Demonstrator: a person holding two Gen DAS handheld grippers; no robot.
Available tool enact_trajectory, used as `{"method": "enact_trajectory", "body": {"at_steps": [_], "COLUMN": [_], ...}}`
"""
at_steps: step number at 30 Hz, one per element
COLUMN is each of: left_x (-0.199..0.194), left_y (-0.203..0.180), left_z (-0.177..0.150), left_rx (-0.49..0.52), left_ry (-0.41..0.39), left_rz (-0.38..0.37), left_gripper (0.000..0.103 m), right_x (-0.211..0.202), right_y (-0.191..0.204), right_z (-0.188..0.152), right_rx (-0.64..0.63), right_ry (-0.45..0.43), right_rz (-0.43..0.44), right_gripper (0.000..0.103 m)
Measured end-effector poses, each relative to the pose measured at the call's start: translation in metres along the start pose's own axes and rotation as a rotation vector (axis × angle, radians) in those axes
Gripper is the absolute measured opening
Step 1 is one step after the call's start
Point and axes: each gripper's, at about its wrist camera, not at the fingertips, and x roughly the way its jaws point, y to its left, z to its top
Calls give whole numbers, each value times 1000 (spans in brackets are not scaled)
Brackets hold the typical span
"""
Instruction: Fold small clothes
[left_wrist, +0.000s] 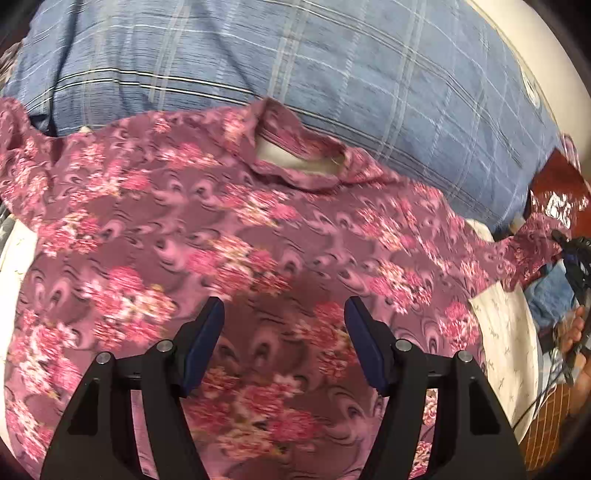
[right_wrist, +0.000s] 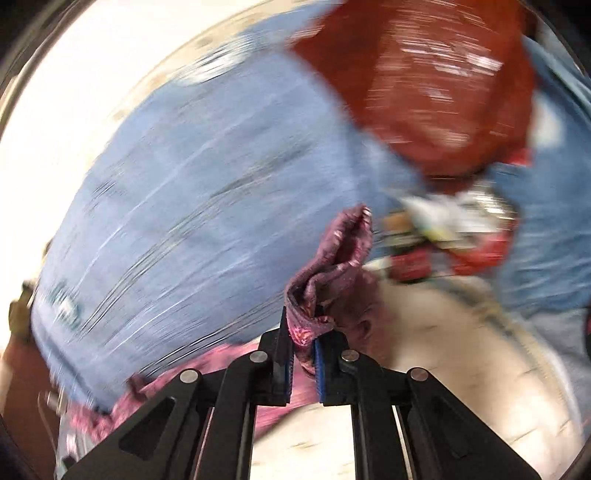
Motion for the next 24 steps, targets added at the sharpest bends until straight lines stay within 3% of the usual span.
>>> {"method": "enact_trajectory", "body": {"at_steps": [4, 14, 17, 20, 24], "left_x": [-8, -37, -45, -45, -37], "left_y": [23, 100, 123, 136, 140], "left_z": [5, 12, 11, 9, 8], "left_rx": [-53, -239, -308, -349, -365], "left_ry": [-23, -104, -136, -131, -87], "left_rz": [53, 381, 443, 452, 437], "left_gripper": [67, 67, 67, 67, 67], "right_x": [15, 76, 95, 111, 141], "right_y": [83, 248, 283, 311, 324], "right_z": [-27, -168, -205, -233, -262], "right_rx": [-75, -184, -209, -243, -290], "right_ry": [77, 395, 466, 518, 621], "right_rz": [134, 408, 448, 471, 404], "right_gripper": [9, 9, 9, 12, 17]}}
